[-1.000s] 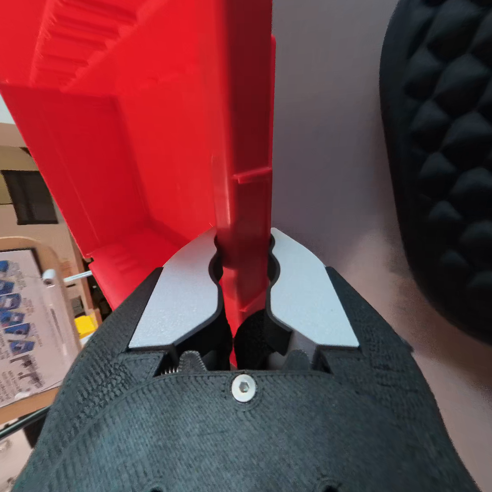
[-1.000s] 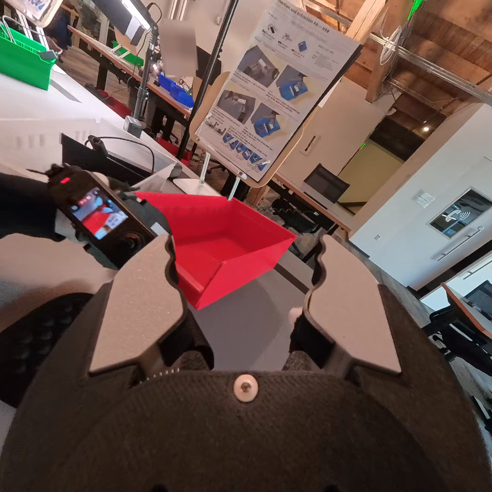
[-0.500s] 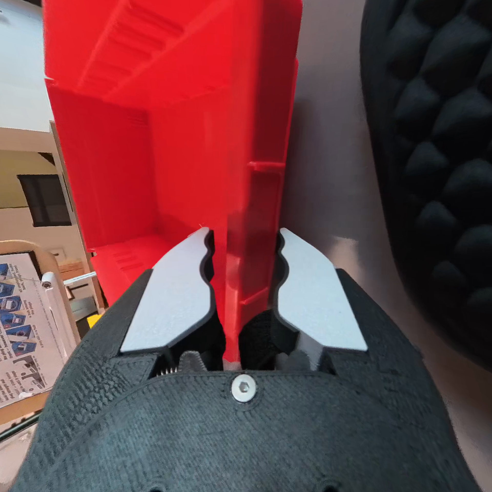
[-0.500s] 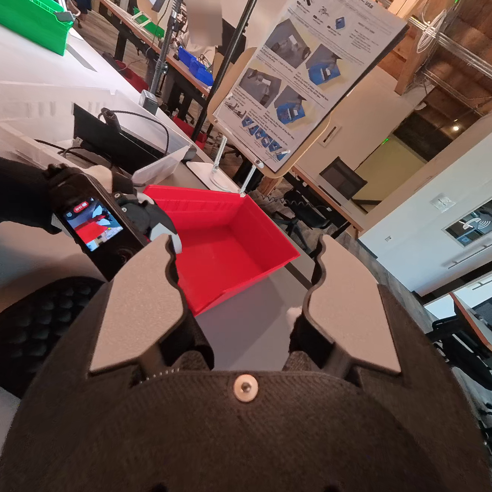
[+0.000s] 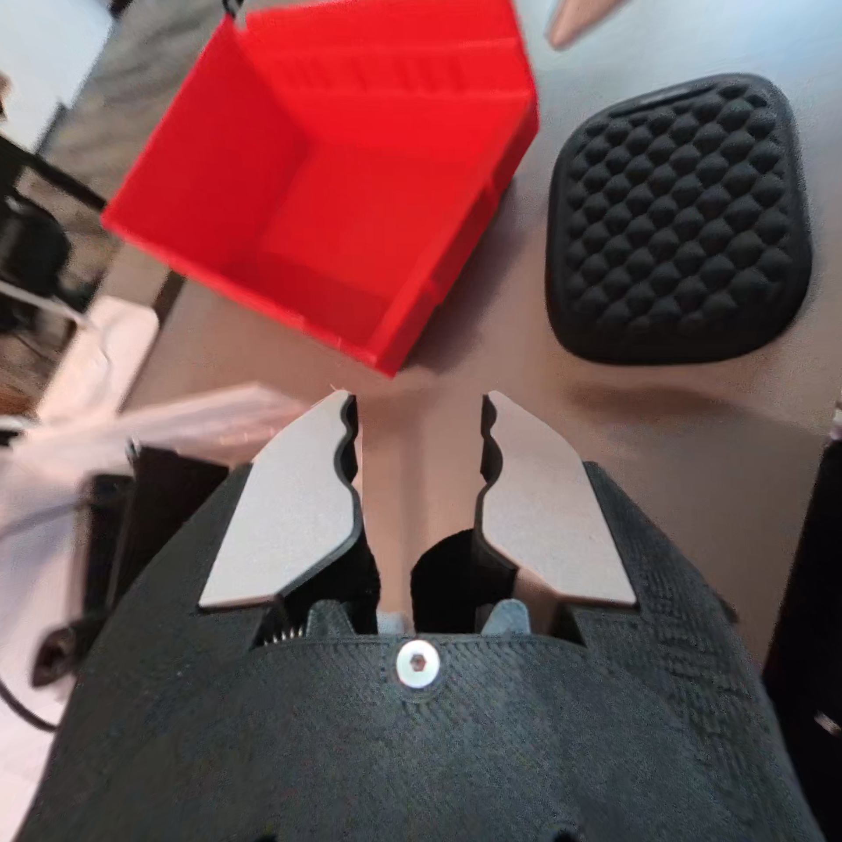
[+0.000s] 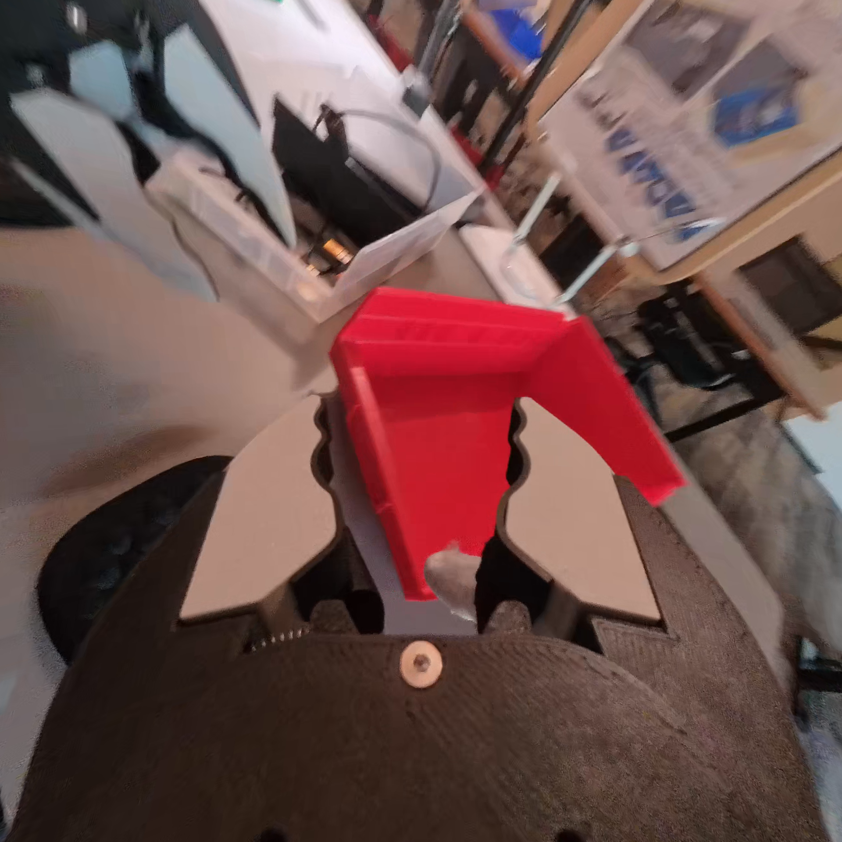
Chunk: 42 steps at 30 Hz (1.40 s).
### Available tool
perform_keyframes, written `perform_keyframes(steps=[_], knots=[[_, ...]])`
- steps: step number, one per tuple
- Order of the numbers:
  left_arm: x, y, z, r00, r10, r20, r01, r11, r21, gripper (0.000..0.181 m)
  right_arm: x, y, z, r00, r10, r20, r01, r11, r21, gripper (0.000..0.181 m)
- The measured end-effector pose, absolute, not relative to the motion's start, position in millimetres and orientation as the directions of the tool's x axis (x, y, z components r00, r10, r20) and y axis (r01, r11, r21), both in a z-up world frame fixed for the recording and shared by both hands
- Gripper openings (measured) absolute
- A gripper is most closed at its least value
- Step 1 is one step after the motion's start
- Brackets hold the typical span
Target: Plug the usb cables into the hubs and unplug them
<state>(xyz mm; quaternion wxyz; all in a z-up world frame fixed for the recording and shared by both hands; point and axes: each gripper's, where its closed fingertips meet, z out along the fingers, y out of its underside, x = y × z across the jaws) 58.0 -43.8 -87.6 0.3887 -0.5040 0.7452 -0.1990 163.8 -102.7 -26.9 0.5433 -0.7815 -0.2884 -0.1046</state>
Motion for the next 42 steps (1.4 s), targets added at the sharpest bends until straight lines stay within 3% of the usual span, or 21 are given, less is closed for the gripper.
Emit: perform_keyframes(steps=[5,10,12,14,28,42], knots=[[17.2,14.6,-123.6,-0.055,-0.946,-0.319,-0.722,0.258,-0.641,0.052,151.9,-71.7,-100.0,0.792,0.466,0.395,0.603,-0.492,-0.628,0.07],[-2.4,49.4,-156.7,-0.039,-0.904,-0.426,-0.849,0.254,-0.463,0.049,159.6,-53.5,-149.7,0.757,0.497,0.424,0.653,-0.607,-0.454,0.068],[-11.8,61.7,-167.2,-0.053,-0.888,-0.456,-0.887,0.251,-0.387,0.038,168.9,-53.9,-160.9,0.752,0.499,0.432,0.656,-0.637,-0.405,0.053],[-16.2,62.3,-170.5,-0.078,-0.9,-0.428,-0.881,0.263,-0.393,0.03,188.3,-57.6,-161.2,0.757,0.462,0.463,0.64,-0.67,-0.377,0.034],[-122.8,133.9,-167.4,0.034,-0.885,-0.464,-0.937,0.133,-0.324,0.037,288.2,-135.3,-160.4,0.866,0.276,0.417,0.442,-0.812,-0.381,0.041],[-273.6,158.7,-166.4,0.134,-0.891,-0.434,-0.966,-0.02,-0.257,0.039,349.5,-252.8,-160.4,0.941,-0.027,0.338,0.122,-0.903,-0.412,0.043]])
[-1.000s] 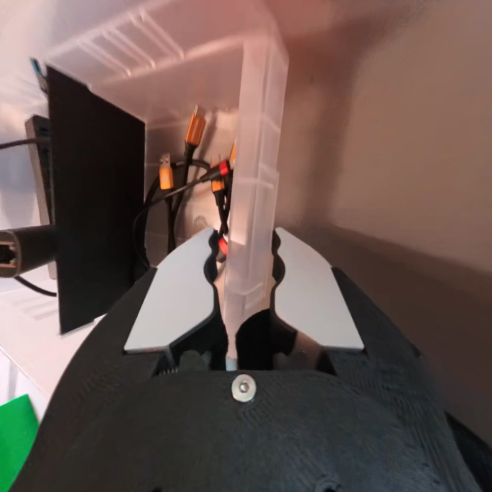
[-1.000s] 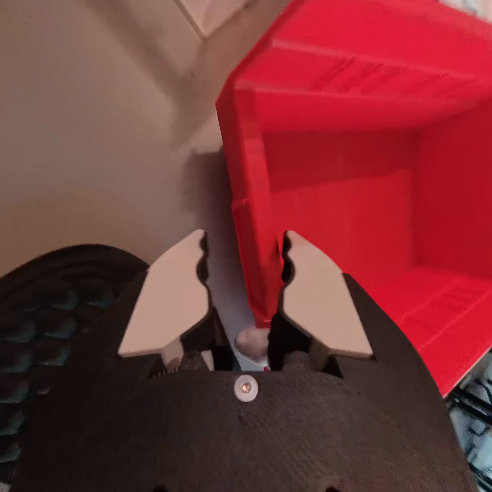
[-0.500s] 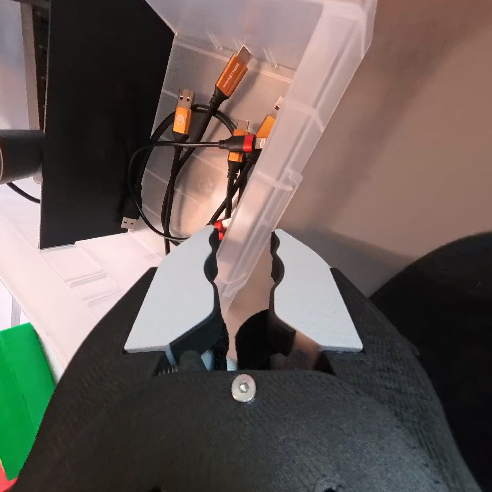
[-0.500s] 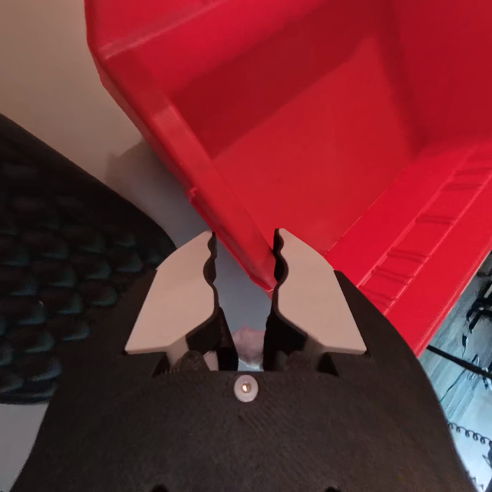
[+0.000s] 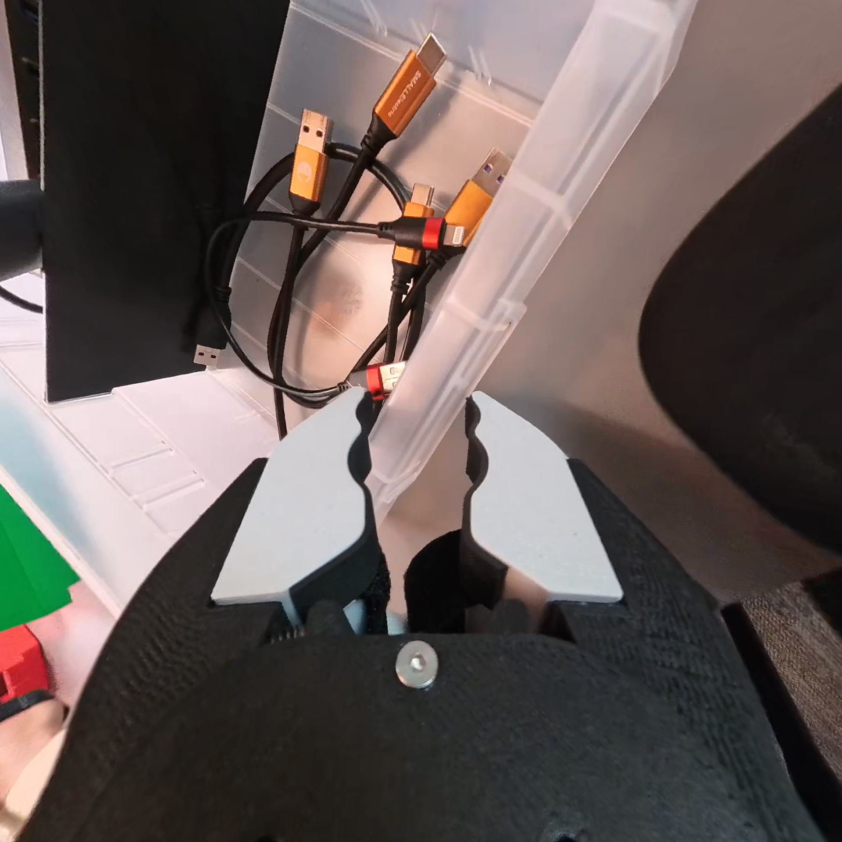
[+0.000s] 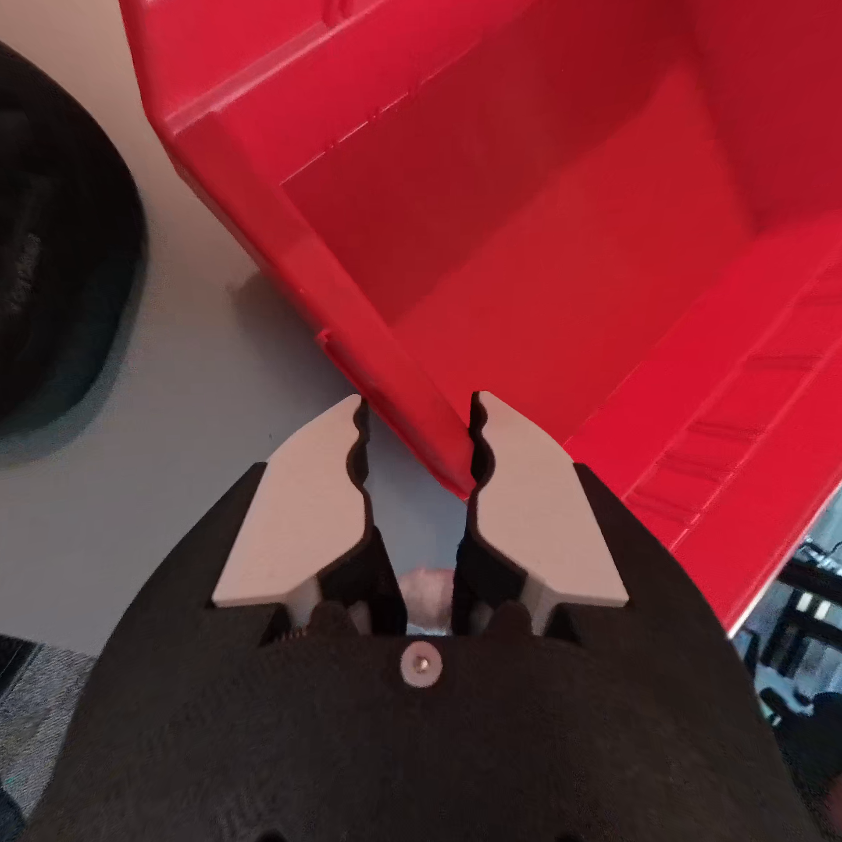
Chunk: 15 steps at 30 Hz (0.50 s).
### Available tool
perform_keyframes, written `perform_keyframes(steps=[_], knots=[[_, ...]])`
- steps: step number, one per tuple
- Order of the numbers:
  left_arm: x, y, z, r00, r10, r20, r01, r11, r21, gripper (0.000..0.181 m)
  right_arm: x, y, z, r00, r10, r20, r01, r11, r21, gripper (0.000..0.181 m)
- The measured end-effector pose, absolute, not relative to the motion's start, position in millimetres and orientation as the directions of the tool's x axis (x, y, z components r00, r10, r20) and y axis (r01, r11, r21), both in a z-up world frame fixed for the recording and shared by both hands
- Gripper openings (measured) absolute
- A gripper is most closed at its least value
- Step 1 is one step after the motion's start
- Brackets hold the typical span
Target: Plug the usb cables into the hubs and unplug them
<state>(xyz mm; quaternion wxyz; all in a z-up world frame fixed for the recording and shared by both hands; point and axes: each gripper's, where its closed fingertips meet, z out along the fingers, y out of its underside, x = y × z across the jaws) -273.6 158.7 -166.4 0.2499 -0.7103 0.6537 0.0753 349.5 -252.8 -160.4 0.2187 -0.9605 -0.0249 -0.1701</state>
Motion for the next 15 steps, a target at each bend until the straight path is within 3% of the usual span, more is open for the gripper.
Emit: perform_keyframes(steps=[9,11,15], knots=[[-328.9,149.8,-164.9,0.197,-0.892,-0.406,-0.95,-0.071,-0.305,0.041,346.7,-282.7,-154.8,0.969,-0.152,0.193,-0.031,-0.855,-0.517,0.048],[-325.7,145.5,-157.4,0.229,-0.896,-0.38,-0.919,-0.07,-0.387,0.041,335.8,-274.8,-138.2,0.981,-0.126,0.146,-0.01,-0.787,-0.617,0.051],[-294.5,135.9,-101.0,0.289,-0.904,-0.314,-0.736,-0.001,-0.676,0.041,313.9,-255.1,-68.1,0.979,-0.063,0.191,0.137,-0.488,-0.862,0.062]])
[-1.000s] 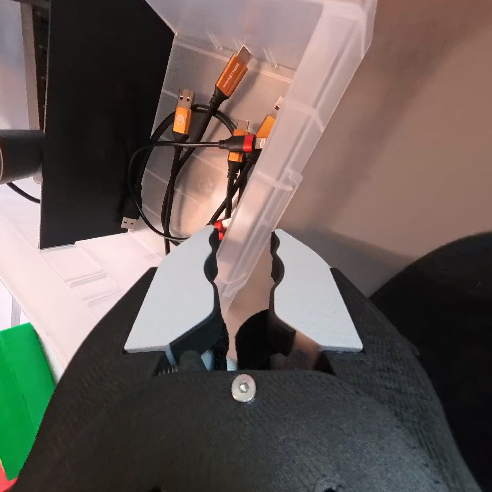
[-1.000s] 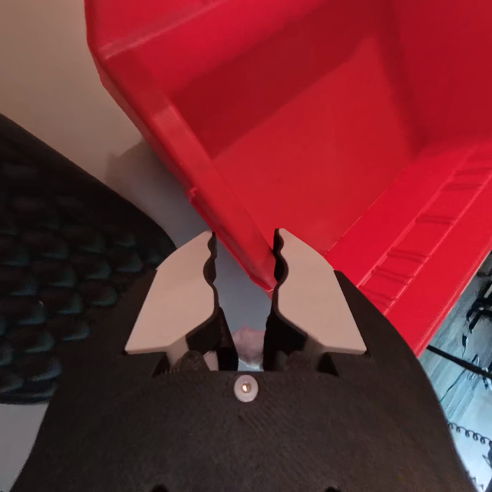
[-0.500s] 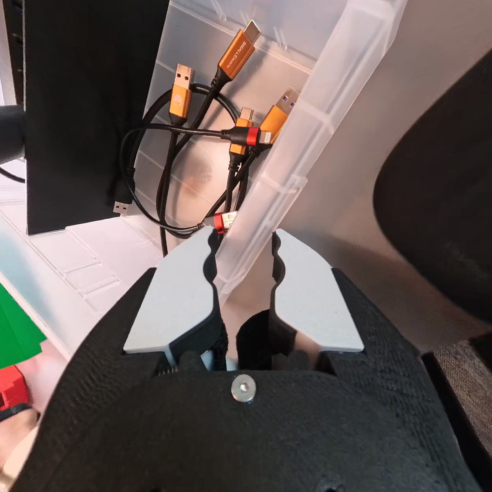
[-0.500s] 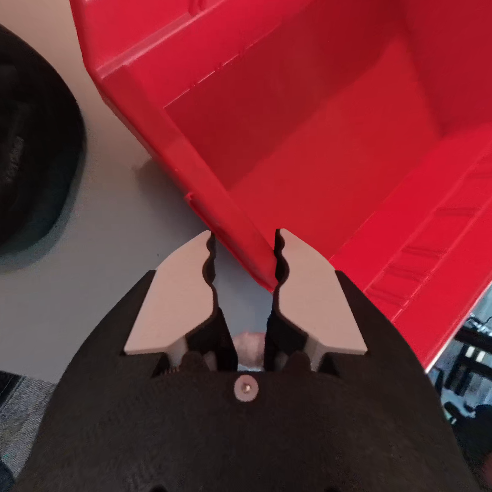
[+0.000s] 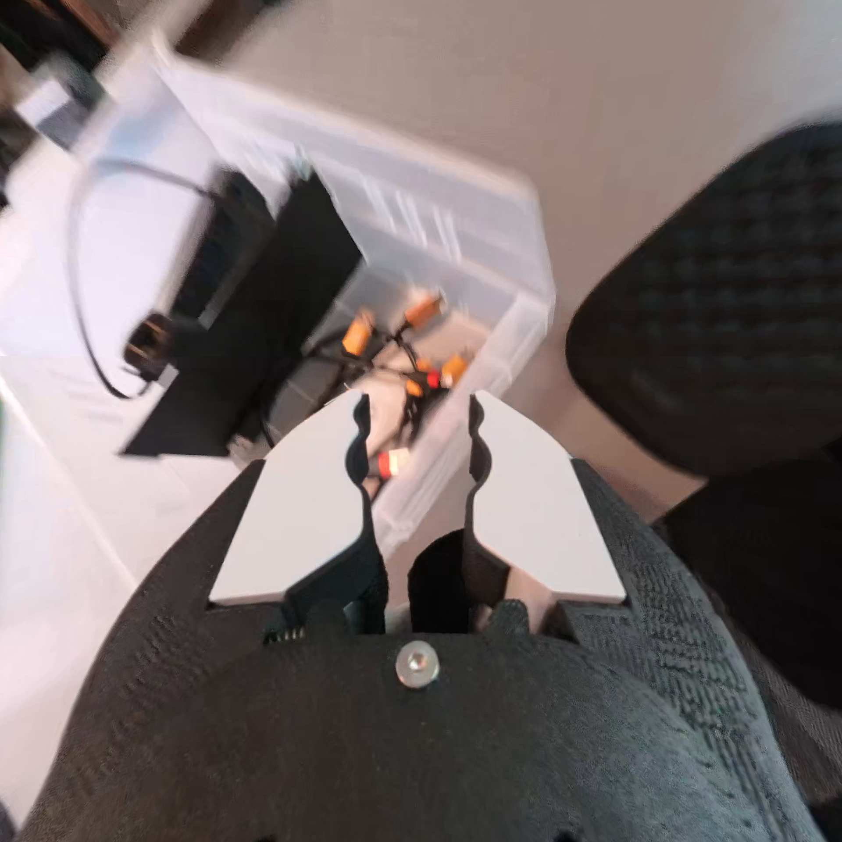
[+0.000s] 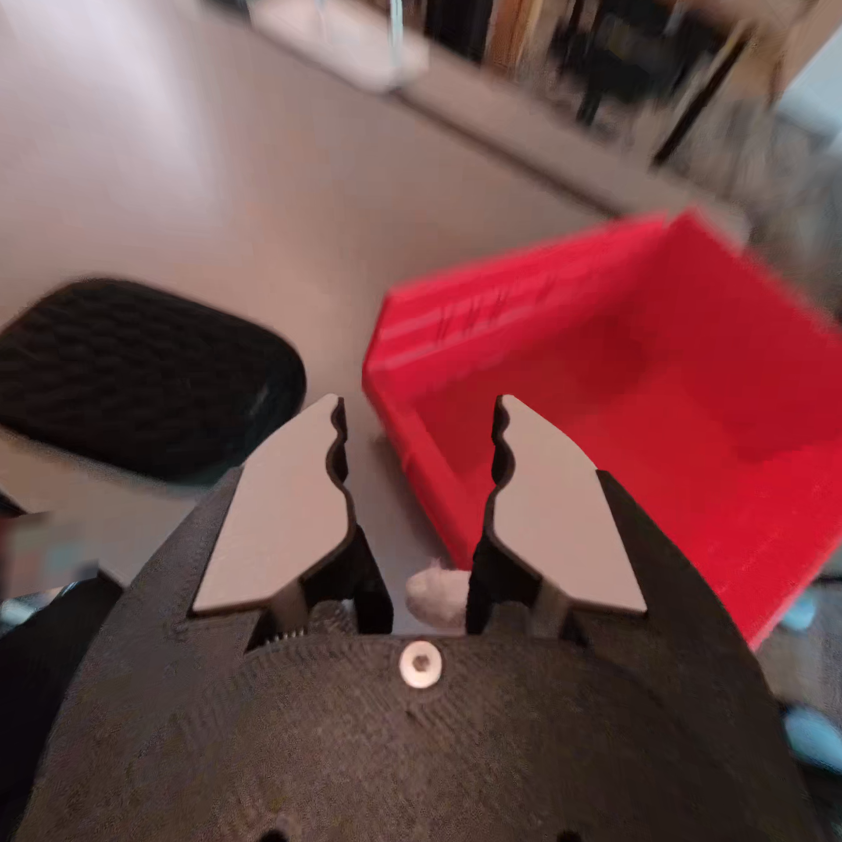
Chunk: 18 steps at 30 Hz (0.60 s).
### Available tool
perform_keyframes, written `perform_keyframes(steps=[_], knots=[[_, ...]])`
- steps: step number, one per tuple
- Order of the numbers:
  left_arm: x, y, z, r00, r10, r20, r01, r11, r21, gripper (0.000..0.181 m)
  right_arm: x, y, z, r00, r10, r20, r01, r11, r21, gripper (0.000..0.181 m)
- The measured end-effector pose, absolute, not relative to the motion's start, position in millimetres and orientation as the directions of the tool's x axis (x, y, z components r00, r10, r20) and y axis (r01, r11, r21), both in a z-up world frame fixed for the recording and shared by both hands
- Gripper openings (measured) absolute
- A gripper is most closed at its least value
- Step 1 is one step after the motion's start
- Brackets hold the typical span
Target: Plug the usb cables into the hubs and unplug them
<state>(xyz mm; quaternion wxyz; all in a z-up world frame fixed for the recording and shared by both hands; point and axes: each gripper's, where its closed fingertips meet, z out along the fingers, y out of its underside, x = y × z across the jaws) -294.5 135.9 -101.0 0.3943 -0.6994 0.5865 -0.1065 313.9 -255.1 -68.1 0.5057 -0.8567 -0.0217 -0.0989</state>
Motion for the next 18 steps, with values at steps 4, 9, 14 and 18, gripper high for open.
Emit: perform_keyframes(steps=[4,9,14,18], knots=[[-271.8,153.2,-49.9,0.356,-0.875,-0.327,-0.616,0.044,-0.787,0.047,288.5,-247.2,10.6,0.917,-0.083,0.39,0.385,-0.071,-0.92,0.077],[-274.0,215.6,-43.2,0.435,-0.826,-0.359,-0.734,-0.094,-0.672,0.052,267.2,-251.5,51.8,0.901,-0.111,0.42,0.433,0.138,-0.891,0.08],[-294.8,259.9,-80.9,0.547,-0.808,-0.219,-0.769,-0.383,-0.512,0.058,274.9,-249.3,40.6,0.886,-0.128,0.447,0.456,0.056,-0.888,0.081],[-291.2,277.8,-100.0,0.646,-0.758,-0.093,-0.666,-0.5,-0.553,0.058,279.1,-249.8,42.2,0.886,-0.145,0.44,0.453,0.067,-0.889,0.079]])
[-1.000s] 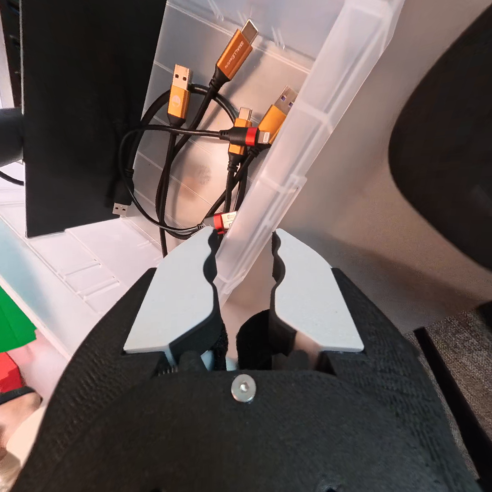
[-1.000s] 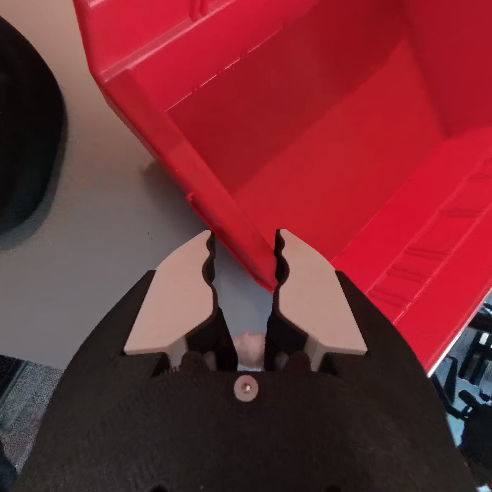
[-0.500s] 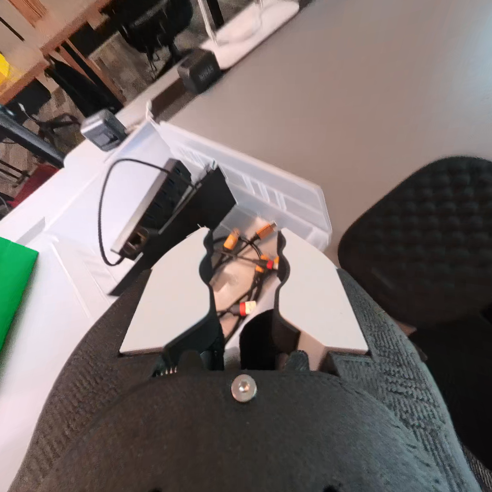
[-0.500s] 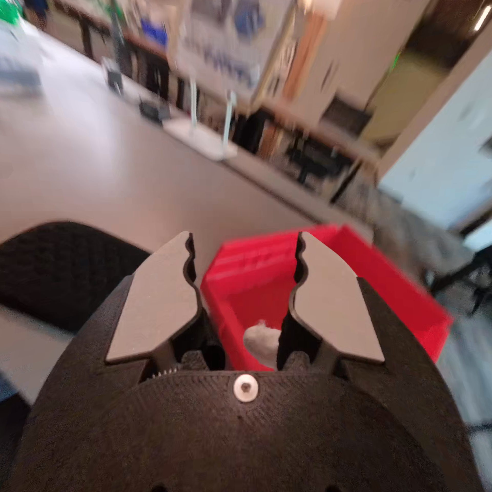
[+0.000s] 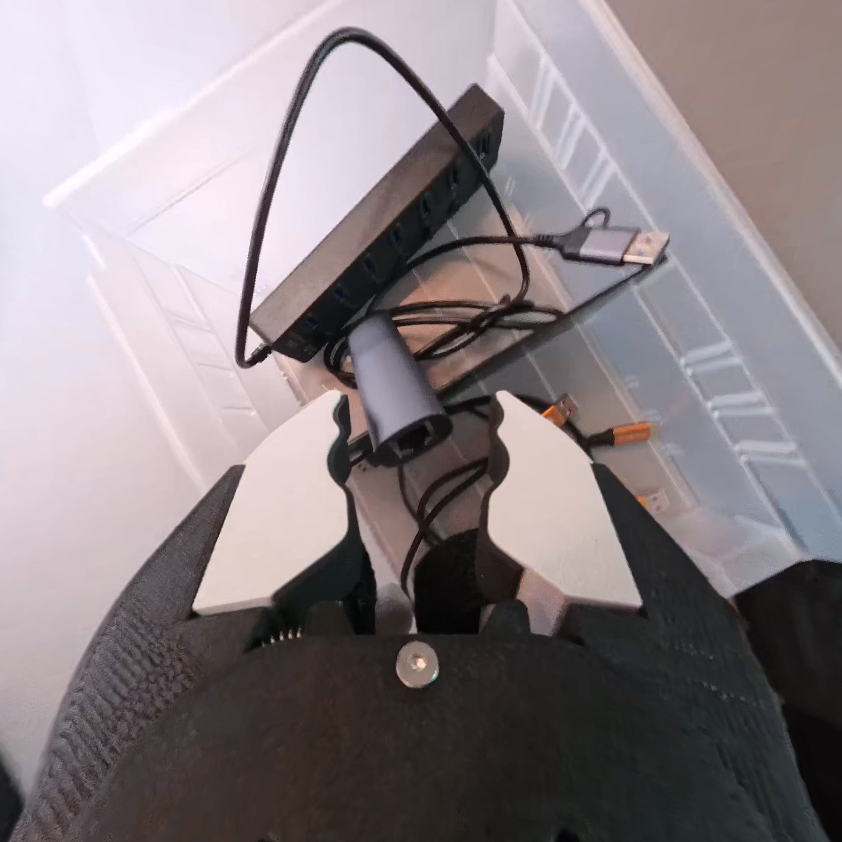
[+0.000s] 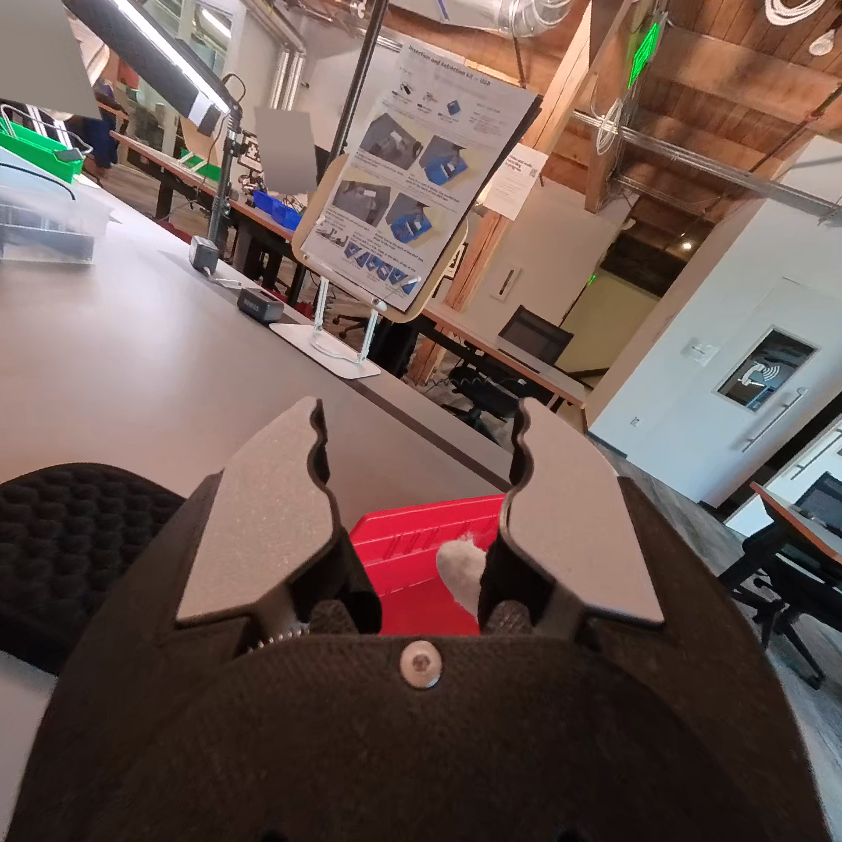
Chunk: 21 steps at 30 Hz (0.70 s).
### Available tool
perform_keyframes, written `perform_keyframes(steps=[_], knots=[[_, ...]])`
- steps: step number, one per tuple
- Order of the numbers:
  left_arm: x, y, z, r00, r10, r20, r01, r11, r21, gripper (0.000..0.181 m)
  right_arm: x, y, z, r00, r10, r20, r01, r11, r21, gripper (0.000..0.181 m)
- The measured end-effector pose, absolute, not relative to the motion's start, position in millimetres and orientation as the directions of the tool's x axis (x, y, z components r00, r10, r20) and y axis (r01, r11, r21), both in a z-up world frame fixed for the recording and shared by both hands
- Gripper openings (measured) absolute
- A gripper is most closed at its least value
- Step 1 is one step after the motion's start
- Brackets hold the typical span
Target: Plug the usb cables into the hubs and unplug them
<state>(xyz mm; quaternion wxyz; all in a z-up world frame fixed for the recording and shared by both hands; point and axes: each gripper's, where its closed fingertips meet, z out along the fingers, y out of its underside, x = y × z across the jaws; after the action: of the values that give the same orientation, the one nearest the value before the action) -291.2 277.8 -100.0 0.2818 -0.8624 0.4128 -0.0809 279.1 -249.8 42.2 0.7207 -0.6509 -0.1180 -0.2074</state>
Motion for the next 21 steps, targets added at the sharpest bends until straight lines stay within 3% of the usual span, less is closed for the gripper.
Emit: perform_keyframes(steps=[3,5,6,7,8,12,18,21], knots=[[-287.1,285.2,-101.3,0.712,-0.703,-0.009,-0.564,-0.563,-0.604,0.037,279.1,-250.1,42.3,0.883,-0.151,0.445,0.457,0.062,-0.887,0.078],[-288.3,285.8,-99.9,0.721,-0.692,-0.01,-0.55,-0.564,-0.616,0.033,282.2,-250.2,40.7,0.877,-0.167,0.451,0.463,0.04,-0.885,0.078],[-288.8,286.9,-97.1,0.719,-0.694,-0.034,-0.555,-0.544,-0.63,0.024,284.0,-249.9,39.9,0.874,-0.175,0.453,0.464,0.029,-0.885,0.077],[-287.9,287.2,-92.9,0.708,-0.703,-0.058,-0.562,-0.513,-0.649,0.001,285.3,-249.4,39.0,0.873,-0.179,0.454,0.465,0.021,-0.885,0.077],[-283.0,285.4,-86.5,0.695,-0.717,-0.05,-0.549,-0.486,-0.68,0.0,286.2,-248.7,38.1,0.872,-0.182,0.454,0.464,0.015,-0.885,0.077],[-289.8,280.0,-80.1,0.71,-0.695,-0.113,-0.578,-0.484,-0.657,0.005,286.9,-246.0,35.0,0.869,-0.18,0.461,0.467,-0.008,-0.884,0.077],[-305.1,276.3,-73.8,0.785,-0.618,0.035,-0.426,-0.582,-0.693,0.057,289.2,-247.0,32.1,0.861,-0.19,0.472,0.475,-0.035,-0.879,0.075],[-314.2,273.3,-81.0,0.801,-0.59,0.099,-0.38,-0.63,-0.677,0.057,291.2,-247.4,30.9,0.86,-0.195,0.471,0.473,-0.042,-0.88,0.075]])
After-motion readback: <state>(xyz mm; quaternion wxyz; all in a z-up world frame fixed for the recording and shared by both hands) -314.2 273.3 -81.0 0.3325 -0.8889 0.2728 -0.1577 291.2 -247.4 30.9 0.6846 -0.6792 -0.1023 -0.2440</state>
